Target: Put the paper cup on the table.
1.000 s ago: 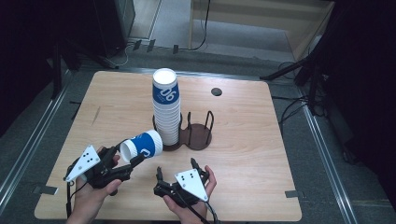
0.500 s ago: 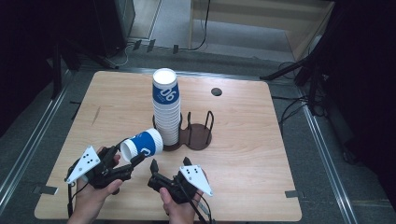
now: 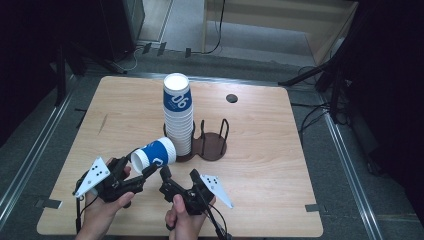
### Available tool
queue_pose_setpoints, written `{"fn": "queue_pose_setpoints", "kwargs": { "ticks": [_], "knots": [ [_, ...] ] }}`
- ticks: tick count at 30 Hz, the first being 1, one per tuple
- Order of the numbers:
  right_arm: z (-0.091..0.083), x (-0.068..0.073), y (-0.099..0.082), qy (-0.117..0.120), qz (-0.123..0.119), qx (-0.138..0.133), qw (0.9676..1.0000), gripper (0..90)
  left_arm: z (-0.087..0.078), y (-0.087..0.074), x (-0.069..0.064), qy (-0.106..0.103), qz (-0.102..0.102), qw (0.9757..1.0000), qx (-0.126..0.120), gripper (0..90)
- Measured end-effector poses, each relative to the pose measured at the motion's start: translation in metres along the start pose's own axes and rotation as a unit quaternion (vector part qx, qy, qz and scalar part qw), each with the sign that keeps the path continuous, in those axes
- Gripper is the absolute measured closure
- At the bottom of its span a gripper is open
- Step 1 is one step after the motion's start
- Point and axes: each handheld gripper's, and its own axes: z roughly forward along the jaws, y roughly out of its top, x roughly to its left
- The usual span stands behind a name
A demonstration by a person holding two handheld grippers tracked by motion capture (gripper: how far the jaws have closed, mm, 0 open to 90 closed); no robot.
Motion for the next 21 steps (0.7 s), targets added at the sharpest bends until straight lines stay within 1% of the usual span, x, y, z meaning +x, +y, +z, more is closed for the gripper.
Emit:
{"fn": "queue_pose_setpoints", "kwargs": {
  "ticks": [1, 2, 4, 5, 6, 9, 11, 13, 14, 16, 18, 19, 21],
  "knots": [
    [0.0, 0.0, 0.0, 0.0, 0.0, 0.0, 1.0, 0.0, 0.0, 0.0, 0.0, 0.0, 0.0, 1.0, 0.0, 28.4],
    [0.0007, 0.0018, 0.0001, 0.003, 0.016, 0.0, 0.9999, 0.0, 0.0008, -0.001, -0.0008, -0.002, 0.001, 1.0, -0.001, 28.4],
    [0.0018, 0.0015, 0.0006, 0.005, 0.036, -0.001, 0.9994, 0.0, 0.0013, -0.0021, -0.0013, -0.001, 0.001, 1.0, 0.0, 28.4],
    [0.0023, 0.0015, 0.0011, 0.007, 0.05, 0.001, 0.9987, 0.0, 0.0017, -0.0026, -0.0017, -0.001, 0.001, 1.0, -0.001, 28.4],
    [0.0031, 0.0015, 0.0014, 0.009, 0.067, 0.003, 0.9977, 0.0, 0.002, -0.0028, -0.0019, -0.002, 0.0, 1.0, -0.001, 28.5],
    [0.0047, 0.0019, 0.0009, 0.016, 0.092, 0.007, 0.9956, 0.0, 0.0025, -0.0029, -0.0029, -0.002, -0.001, 1.0, -0.003, 28.5],
    [0.0057, 0.0025, 0.0002, 0.022, 0.115, 0.013, 0.993, 0.0, 0.0025, -0.003, -0.0031, -0.003, -0.002, 1.0, -0.004, 28.5],
    [0.0065, 0.0024, -0.0001, 0.025, 0.132, 0.011, 0.9909, 0.0, 0.0025, -0.0033, -0.0035, -0.003, 0.0, 1.0, -0.004, 28.5],
    [0.0065, 0.0023, 0.0, 0.028, 0.142, 0.012, 0.9894, 0.0, 0.0025, -0.0033, -0.0035, -0.003, 0.0, 1.0, -0.004, 28.5],
    [0.0075, 0.0023, 0.0007, 0.039, 0.166, 0.012, 0.9853, 0.0, 0.0032, -0.0043, -0.0038, -0.004, 0.001, 1.0, -0.005, 28.5],
    [0.0074, 0.0032, 0.0015, 0.043, 0.185, 0.014, 0.9818, 0.0, 0.004, -0.0052, -0.0046, -0.006, 0.0, 1.0, -0.006, 28.5],
    [0.0075, 0.0036, 0.002, 0.045, 0.196, 0.017, 0.9795, 0.0, 0.004, -0.0055, -0.0048, -0.006, 0.002, 1.0, -0.004, 28.5],
    [0.0091, 0.0031, 0.0025, 0.051, 0.22, 0.023, 0.9739, 0.0, 0.0044, -0.0054, -0.0058, -0.007, 0.001, 0.9999, -0.008, 28.5]
  ]
}}
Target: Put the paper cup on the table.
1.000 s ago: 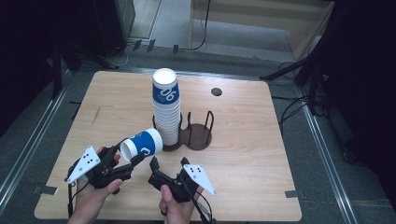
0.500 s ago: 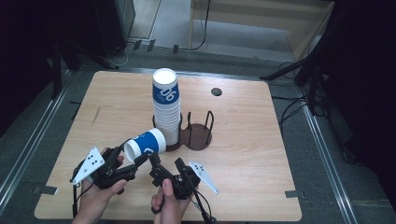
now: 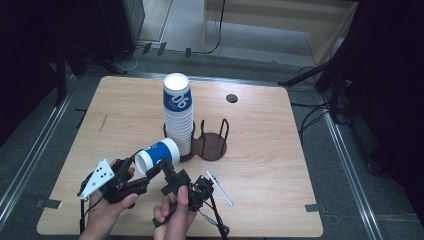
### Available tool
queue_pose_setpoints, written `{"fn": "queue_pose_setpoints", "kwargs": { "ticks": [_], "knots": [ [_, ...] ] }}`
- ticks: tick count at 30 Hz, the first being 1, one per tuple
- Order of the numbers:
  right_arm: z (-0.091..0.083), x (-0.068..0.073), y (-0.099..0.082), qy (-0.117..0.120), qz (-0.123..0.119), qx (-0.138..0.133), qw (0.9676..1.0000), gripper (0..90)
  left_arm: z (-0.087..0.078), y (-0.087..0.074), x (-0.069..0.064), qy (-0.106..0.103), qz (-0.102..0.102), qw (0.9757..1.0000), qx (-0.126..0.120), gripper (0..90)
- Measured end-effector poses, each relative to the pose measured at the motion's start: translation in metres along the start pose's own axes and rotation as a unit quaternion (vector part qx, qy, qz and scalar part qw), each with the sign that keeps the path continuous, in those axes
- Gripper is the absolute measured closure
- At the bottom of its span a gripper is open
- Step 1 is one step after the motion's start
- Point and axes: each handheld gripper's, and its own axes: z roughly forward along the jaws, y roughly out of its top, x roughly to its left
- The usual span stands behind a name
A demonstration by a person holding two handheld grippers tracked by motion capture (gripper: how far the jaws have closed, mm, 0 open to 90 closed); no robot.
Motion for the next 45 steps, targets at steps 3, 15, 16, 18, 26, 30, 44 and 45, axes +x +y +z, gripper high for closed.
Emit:
{"fn": "queue_pose_setpoints", "kwargs": {
  "ticks": [3, 15, 16, 18, 26, 30, 44, 45],
  "knots": [
    [0.002, -0.002, 0.0, 0.003, 0.023, 0.007, 0.9997, 0.0, -0.001, 0.001, 0.0, -0.001, 0.001, 1.0, -0.002, 28.5],
    [0.013, -0.013, -0.001, 0.024, 0.103, 0.016, 0.9943, 0.0, 0.0, 0.0, -0.003, -0.009, -0.001, 1.0, -0.002, 28.6],
    [0.014, -0.014, -0.001, 0.025, 0.106, 0.016, 0.9939, 0.0, 0.001, 0.0, -0.004, -0.011, 0.001, 0.9999, -0.001, 28.6],
    [0.016, -0.016, 0.0, 0.027, 0.115, 0.018, 0.9928, 0.0, 0.001, 0.0, -0.005, -0.014, 0.0, 0.9999, -0.001, 28.6],
    [0.023, -0.02, 0.003, 0.034, 0.142, 0.021, 0.9891, 0.0, 0.002, -0.001, -0.008, -0.021, 0.0, 0.9998, 0.003, 28.6],
    [0.027, -0.023, 0.006, 0.033, 0.153, 0.025, 0.9873, 0.0, 0.003, -0.001, -0.009, -0.024, -0.002, 0.9997, 0.003, 28.6],
    [0.038, -0.031, 0.011, 0.055, 0.185, 0.034, 0.9806, 1.2, 0.004, -0.002, -0.01, -0.026, 0.001, 0.9996, 0.012, 28.7],
    [0.038, -0.031, 0.011, 0.056, 0.185, 0.034, 0.9806, 1.5, 0.004, -0.002, -0.01, -0.025, 0.001, 0.9996, 0.012, 28.6]
  ]
}}
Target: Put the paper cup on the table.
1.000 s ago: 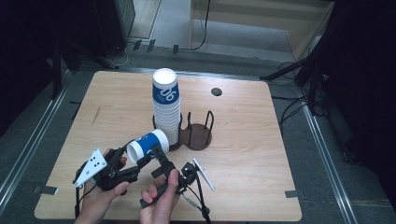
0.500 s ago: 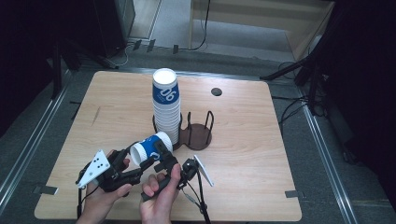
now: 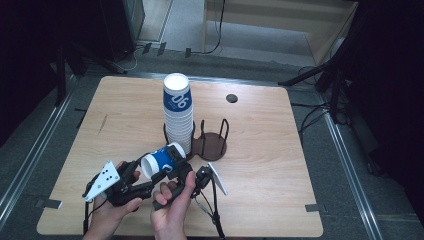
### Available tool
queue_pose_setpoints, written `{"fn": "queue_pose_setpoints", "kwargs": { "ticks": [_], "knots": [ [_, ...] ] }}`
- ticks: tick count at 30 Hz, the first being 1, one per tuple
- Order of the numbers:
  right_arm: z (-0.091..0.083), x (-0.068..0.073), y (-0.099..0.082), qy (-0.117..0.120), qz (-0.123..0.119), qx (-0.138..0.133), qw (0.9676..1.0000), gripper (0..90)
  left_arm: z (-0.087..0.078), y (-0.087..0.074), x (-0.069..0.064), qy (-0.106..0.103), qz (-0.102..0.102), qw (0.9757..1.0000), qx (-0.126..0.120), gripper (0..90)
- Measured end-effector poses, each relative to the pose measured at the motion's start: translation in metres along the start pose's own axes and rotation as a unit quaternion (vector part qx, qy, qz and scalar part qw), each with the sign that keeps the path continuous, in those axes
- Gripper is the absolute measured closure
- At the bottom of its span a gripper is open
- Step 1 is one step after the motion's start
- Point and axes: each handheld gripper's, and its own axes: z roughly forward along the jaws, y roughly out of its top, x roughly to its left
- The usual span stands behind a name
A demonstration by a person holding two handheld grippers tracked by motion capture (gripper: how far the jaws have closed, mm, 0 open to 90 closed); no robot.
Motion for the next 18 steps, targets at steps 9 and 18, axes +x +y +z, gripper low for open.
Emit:
{"fn": "queue_pose_setpoints", "kwargs": {
  "ticks": [9, 18],
  "knots": [
    [0.0018, -0.0022, 0.0005, 0.0, 0.009, 0.003, 1.0, 5.7, -0.0005, 0.0003, -0.0002, -0.001, 0.003, 1.0, 0.001, 28.7],
    [-0.0014, -0.0019, -0.0019, 0.005, 0.003, -0.013, 0.9999, 12.6, -0.0024, 0.0018, -0.0034, 0.005, 0.0, 1.0, 0.008, 27.2]
  ]
}}
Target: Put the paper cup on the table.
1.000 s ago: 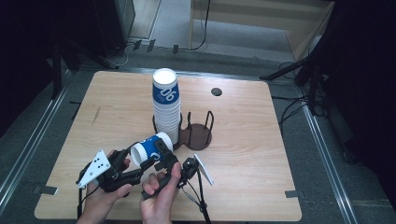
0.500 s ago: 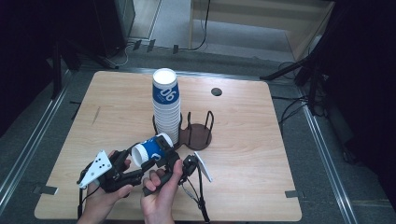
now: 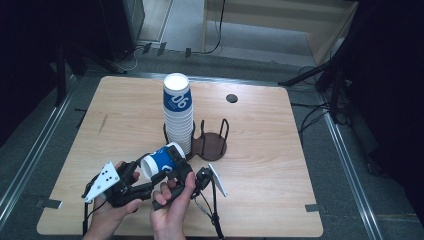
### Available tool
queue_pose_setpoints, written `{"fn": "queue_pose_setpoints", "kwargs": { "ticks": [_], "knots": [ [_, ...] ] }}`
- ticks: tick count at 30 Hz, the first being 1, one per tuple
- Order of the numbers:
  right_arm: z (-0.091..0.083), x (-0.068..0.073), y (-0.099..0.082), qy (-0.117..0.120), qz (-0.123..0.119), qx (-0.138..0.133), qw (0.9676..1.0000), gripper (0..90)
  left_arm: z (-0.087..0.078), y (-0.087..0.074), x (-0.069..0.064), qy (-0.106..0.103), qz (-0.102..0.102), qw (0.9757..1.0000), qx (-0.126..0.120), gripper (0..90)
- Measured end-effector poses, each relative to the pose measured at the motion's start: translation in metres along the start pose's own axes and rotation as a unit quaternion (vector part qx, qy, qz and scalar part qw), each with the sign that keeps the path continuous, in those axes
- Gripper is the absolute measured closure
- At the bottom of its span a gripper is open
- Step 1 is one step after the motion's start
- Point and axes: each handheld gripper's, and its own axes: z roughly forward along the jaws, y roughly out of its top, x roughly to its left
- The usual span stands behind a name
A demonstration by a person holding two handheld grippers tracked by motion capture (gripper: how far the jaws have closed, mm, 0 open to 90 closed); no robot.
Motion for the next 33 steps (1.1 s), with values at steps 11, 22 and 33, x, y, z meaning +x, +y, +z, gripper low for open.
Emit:
{"fn": "queue_pose_setpoints", "kwargs": {
  "ticks": [11, 22, 33],
  "knots": [
    [-0.003, 0.003, 0.006, 0.01, -0.026, -0.018, 0.9995, 14.4, -0.01, 0.008, 0.005, -0.033, -0.046, 0.9983, -0.01, 0.0],
    [-0.009, 0.007, 0.014, 0.009, -0.08, -0.042, 0.9959, 14.4, -0.017, 0.011, 0.012, -0.008, -0.066, 0.9978, -0.006, 0.0],
    [-0.013, 0.009, 0.02, 0.007, -0.126, -0.062, 0.9901, 14.2, -0.022, 0.013, 0.018, 0.022, -0.081, 0.9964, 0.005, 0.0]
  ]
}}
